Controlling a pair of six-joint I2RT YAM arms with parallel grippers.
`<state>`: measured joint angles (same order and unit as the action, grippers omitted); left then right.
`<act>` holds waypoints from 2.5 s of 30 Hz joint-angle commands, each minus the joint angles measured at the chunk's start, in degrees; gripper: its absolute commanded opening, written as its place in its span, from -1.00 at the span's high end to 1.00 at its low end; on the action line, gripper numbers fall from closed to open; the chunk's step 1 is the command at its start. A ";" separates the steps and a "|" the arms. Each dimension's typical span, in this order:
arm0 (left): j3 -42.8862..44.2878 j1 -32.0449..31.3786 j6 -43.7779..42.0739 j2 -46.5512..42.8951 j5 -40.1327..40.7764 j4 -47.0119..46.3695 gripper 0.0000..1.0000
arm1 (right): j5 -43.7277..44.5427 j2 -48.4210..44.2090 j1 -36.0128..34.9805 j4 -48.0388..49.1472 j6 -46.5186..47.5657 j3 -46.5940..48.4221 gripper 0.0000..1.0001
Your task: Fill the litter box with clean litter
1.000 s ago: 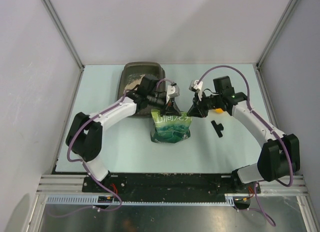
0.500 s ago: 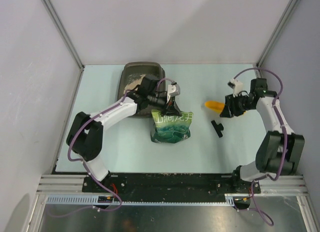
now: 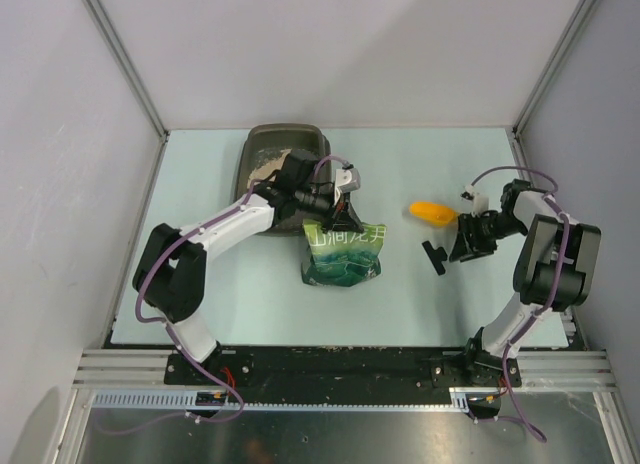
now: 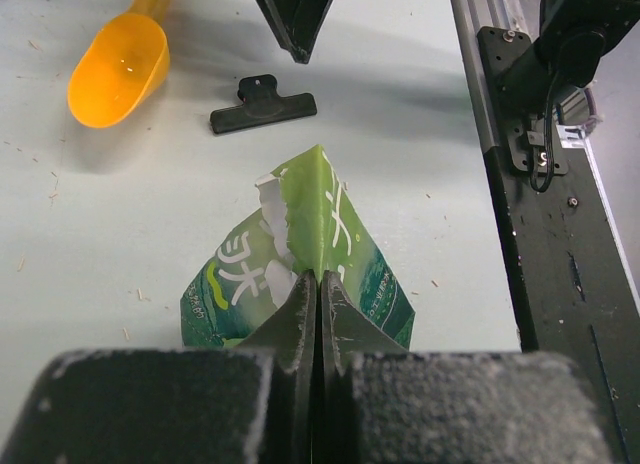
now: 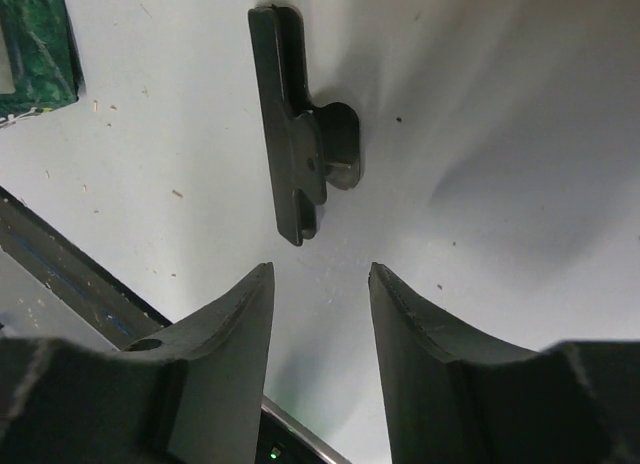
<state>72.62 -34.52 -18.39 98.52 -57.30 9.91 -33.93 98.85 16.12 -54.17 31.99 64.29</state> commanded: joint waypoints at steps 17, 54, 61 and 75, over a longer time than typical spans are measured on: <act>0.86 -0.90 2.75 0.44 1.05 -2.62 1.00 | -9.75 10.31 -2.32 2.14 3.70 3.73 0.34; 3.76 0.16 2.40 2.55 -4.40 -1.83 1.00 | -2.89 -24.32 -33.26 -2.62 18.47 7.25 1.00; 3.84 0.16 2.84 2.64 -5.10 -1.83 0.90 | -0.26 -22.12 -36.07 6.01 12.14 7.25 1.00; 7.10 0.16 3.98 5.98 -10.20 -1.91 0.35 | 1.32 -20.54 -37.30 8.29 9.32 7.25 1.00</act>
<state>76.86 -33.98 -16.40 103.26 -63.09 8.80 -34.61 77.65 -20.99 -49.80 42.46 70.98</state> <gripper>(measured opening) 0.340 0.011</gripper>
